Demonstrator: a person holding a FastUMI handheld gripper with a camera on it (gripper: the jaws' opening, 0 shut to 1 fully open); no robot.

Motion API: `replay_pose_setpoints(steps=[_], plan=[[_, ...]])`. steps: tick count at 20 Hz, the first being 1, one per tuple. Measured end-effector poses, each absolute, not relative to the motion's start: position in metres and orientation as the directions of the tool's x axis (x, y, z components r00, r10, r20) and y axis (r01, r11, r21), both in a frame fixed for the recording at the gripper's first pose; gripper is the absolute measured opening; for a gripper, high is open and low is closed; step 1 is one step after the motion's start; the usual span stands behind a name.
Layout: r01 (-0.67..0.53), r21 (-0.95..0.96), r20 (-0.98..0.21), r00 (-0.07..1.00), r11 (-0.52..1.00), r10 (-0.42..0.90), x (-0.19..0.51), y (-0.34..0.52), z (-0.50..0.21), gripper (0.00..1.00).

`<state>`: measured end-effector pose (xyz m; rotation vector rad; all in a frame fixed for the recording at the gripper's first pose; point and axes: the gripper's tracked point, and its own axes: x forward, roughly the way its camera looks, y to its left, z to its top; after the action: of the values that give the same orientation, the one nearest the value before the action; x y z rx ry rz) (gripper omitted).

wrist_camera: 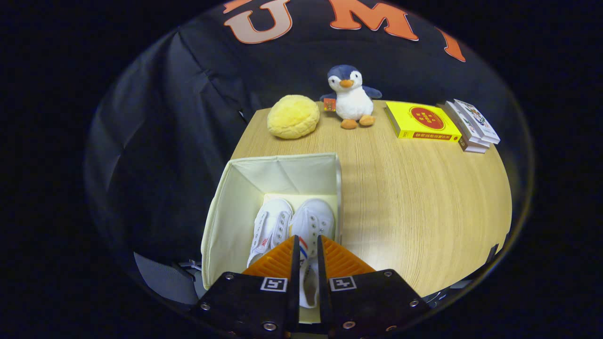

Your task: Open the storage box then place both shoes into the box .Put the left shoe in first, then the right shoe, with the right side of both shoes facing outward in a uniform manner.

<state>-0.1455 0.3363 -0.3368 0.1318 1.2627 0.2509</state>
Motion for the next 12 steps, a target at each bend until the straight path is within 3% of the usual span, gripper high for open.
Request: replay_pose_setpoints(steps=[5,12], plan=[[-0.122,0.283,-0.855,0.418,0.951,0.308,-0.109,0.296,-0.304,0.21],[-0.102,0.248,-0.752,0.607,0.963,0.257,-0.072,0.180,-0.259,0.38]])
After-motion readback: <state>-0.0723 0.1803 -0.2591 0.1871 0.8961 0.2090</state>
